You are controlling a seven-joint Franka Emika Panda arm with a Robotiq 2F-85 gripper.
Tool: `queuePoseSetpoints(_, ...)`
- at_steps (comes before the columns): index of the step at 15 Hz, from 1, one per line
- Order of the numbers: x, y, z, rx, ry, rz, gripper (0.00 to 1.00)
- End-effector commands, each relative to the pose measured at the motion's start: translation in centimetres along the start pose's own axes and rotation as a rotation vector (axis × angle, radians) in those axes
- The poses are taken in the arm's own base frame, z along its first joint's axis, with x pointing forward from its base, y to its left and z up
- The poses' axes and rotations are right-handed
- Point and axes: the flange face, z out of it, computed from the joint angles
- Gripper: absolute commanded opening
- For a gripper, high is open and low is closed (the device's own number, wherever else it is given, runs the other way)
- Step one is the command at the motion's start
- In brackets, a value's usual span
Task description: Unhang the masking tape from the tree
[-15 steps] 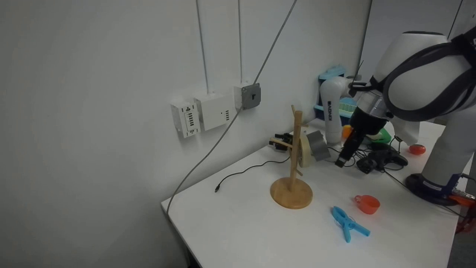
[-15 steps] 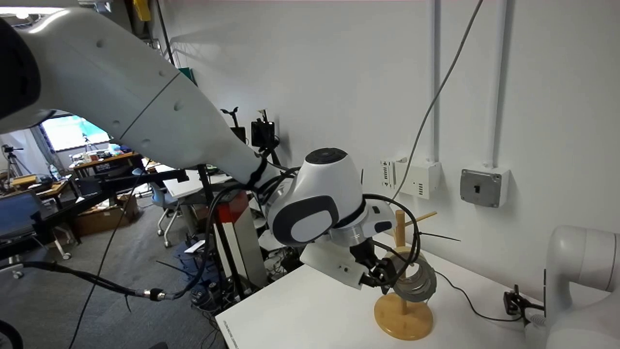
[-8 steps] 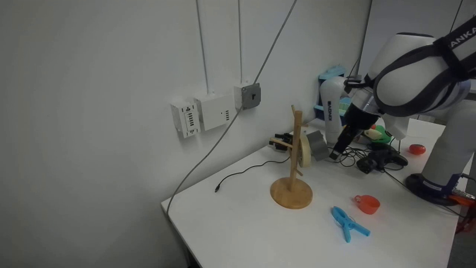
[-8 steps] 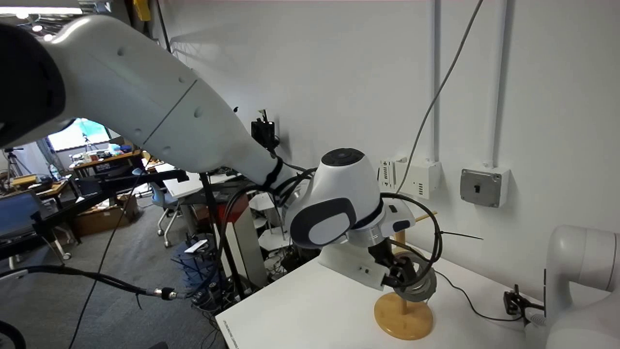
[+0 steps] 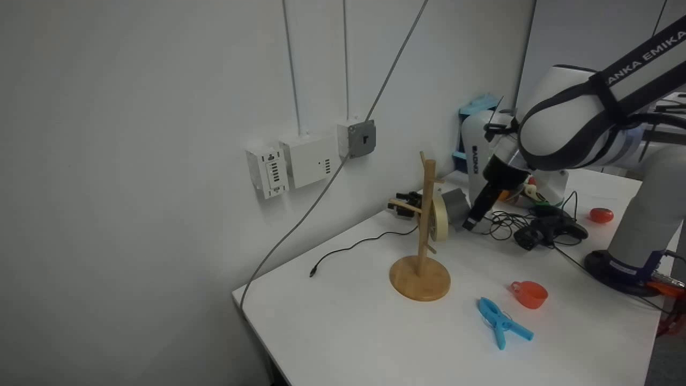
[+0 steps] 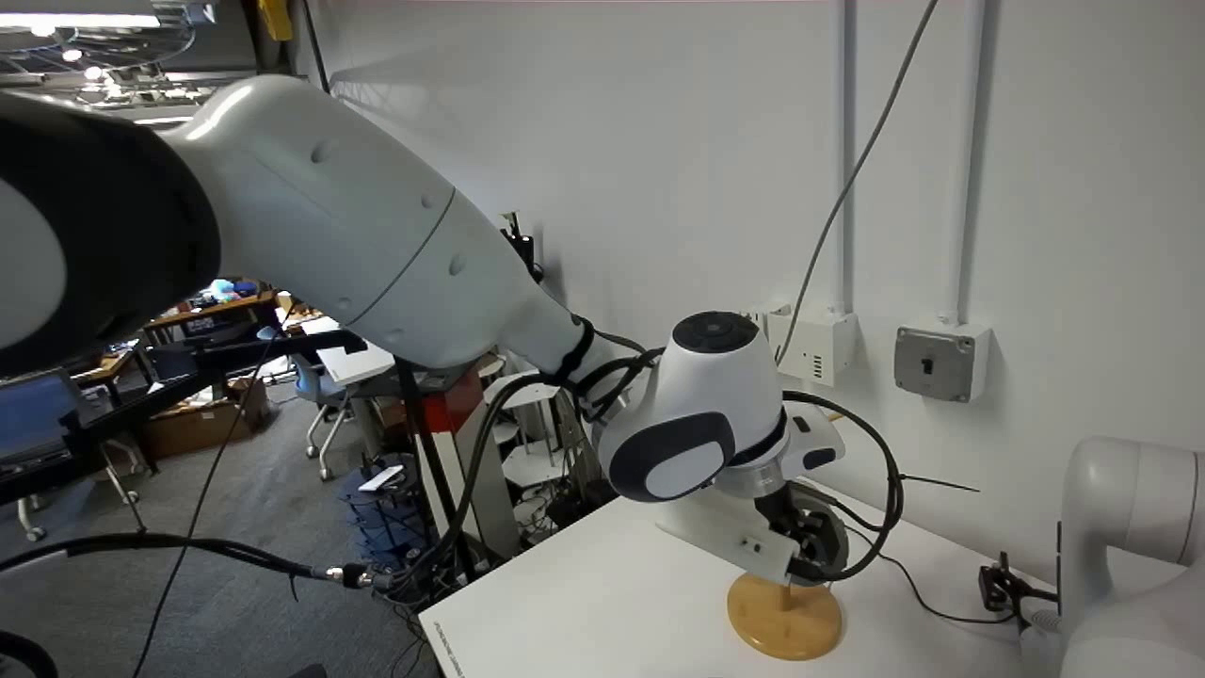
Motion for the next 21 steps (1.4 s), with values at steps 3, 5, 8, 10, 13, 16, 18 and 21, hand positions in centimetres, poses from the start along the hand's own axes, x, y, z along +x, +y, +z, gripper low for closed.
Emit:
queuePoseSetpoints(3,1.3,1.4,1.0,0.021,0.03,-0.026,1.0)
queuePoseSetpoints(5,1.4,1.5,1.1,0.026,0.03,-0.025,1.0)
queuePoseSetpoints(8,1.5,1.6,1.2,0.035,0.023,-0.019,1.0)
queuePoseSetpoints(10,1.5,1.6,1.3,0.037,0.019,-0.017,1.0)
queuePoseSetpoints(13,1.4,1.6,1.4,0.041,0.003,-0.013,1.0)
queuePoseSetpoints(16,1.3,1.6,1.4,0.039,-0.005,-0.02,0.99)
queuePoseSetpoints(18,1.4,1.6,1.5,0.043,0.005,-0.029,0.99)
queuePoseSetpoints(21,2.0,-2.2,-0.7,0.045,0.032,-0.069,1.0)
